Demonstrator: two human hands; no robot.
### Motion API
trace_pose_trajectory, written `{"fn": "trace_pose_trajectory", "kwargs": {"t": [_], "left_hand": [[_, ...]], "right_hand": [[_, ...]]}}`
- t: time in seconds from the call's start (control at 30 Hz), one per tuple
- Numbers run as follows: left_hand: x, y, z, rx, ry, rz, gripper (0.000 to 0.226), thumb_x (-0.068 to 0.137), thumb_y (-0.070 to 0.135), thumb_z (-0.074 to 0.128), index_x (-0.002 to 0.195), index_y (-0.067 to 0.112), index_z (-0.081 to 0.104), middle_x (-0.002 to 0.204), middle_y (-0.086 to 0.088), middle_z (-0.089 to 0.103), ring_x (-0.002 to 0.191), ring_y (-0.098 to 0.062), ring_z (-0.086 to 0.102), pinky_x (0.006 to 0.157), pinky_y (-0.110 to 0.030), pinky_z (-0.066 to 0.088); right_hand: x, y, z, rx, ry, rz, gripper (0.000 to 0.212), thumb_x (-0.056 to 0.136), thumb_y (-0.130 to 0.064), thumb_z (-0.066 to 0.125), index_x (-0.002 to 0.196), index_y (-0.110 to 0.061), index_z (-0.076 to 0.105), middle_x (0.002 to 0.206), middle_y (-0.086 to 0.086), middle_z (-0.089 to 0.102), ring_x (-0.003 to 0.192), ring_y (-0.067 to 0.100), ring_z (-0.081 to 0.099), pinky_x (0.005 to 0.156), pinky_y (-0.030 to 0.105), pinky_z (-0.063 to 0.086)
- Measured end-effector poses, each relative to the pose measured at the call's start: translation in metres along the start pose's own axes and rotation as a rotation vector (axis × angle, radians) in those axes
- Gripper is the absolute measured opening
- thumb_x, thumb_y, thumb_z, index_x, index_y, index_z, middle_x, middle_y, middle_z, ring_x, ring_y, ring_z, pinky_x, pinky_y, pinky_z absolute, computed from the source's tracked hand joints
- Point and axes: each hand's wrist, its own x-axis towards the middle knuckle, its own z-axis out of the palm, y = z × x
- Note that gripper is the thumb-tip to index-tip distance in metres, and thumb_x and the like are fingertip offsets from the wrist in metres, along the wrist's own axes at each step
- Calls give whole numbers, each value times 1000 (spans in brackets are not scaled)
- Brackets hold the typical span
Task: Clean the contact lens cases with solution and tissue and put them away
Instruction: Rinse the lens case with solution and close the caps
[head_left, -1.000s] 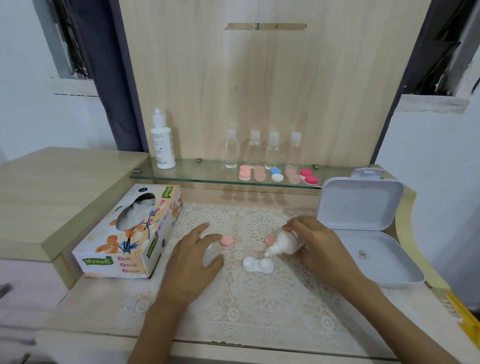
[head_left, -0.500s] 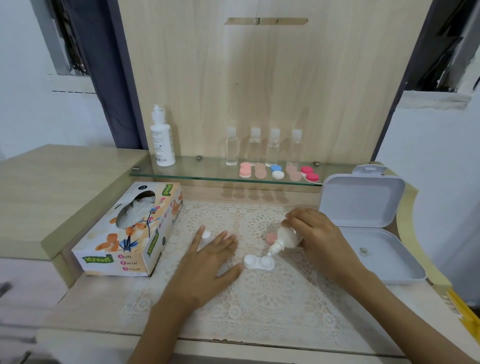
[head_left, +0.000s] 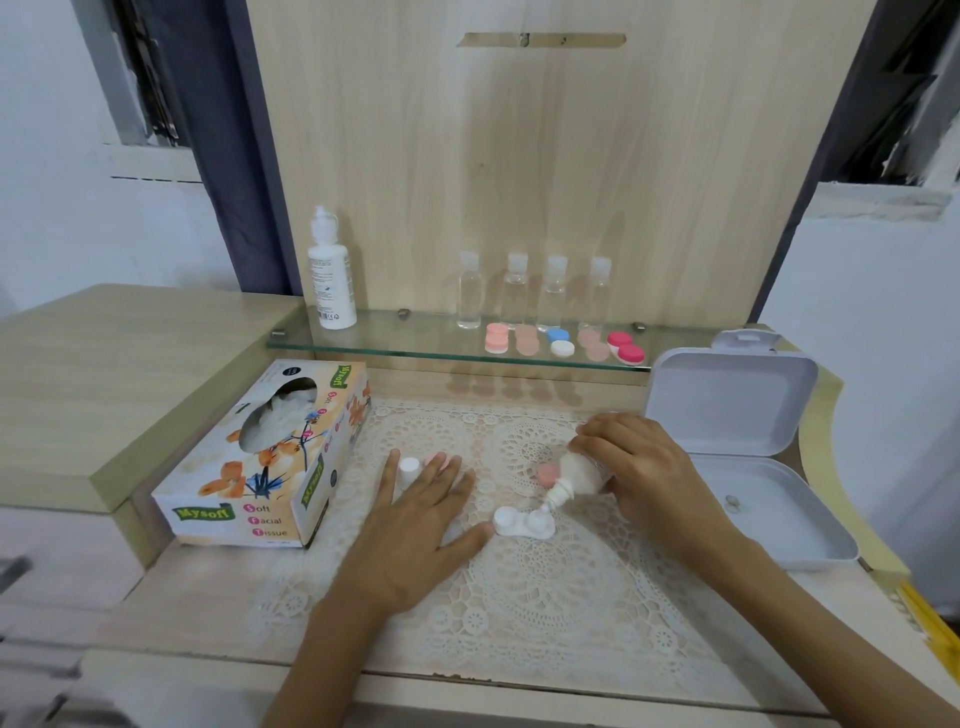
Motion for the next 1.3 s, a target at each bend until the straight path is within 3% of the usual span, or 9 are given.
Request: {"fn": "trace_pose_trajectory", "kwargs": {"t": [0.47, 0.67, 0.83, 1.03, 1.2, 1.3], "left_hand": [[0, -2, 3, -37, 27, 10, 100, 67, 80, -19, 149, 31, 9, 157, 12, 0, 140, 2, -16, 112, -44, -20], [-1, -1, 0, -71, 154, 70, 72, 84, 74, 7, 141, 39, 34, 155, 13, 15, 141, 1, -10, 111, -51, -18], [0, 2, -3, -211, 311, 156, 49, 88, 70, 29, 118, 45, 58, 141, 22, 40, 140, 0, 15, 110, -57, -13], [3, 2, 1, -216, 340, 192, 39, 87, 67, 35, 108, 47, 61, 132, 23, 48, 136, -1, 25, 109, -58, -12], [4, 2, 3, -209, 345, 190, 39, 88, 65, 34, 107, 45, 62, 130, 23, 49, 135, -2, 26, 110, -57, -12], [4, 2, 4, -206, 352, 185, 42, 89, 65, 33, 107, 44, 64, 129, 23, 49, 135, -2, 27, 110, -58, -11]], "right_hand": [[1, -1, 0, 0, -5, -15, 54, 47, 5, 88, 96, -10, 71, 98, 3, 69, 91, 25, 64, 75, 35, 50], [0, -1, -3, 47, -51, 41, 53, 49, 2, 88, 97, -10, 71, 98, 3, 69, 90, 26, 66, 70, 35, 51], [-4, 1, -2, 139, -65, 122, 51, 54, -11, 91, 100, -11, 70, 100, 2, 69, 91, 25, 65, 66, 35, 54], [-1, -3, -2, 168, -69, 168, 58, 50, -2, 90, 103, -11, 69, 102, 1, 68, 93, 26, 65, 66, 40, 56], [5, -9, 1, 121, -53, 134, 59, 48, 0, 89, 102, -11, 69, 101, 0, 69, 93, 24, 64, 71, 30, 48], [8, -11, 4, 87, -30, 83, 56, 49, 0, 89, 101, -10, 70, 100, 2, 69, 93, 26, 64, 71, 36, 53]]}}
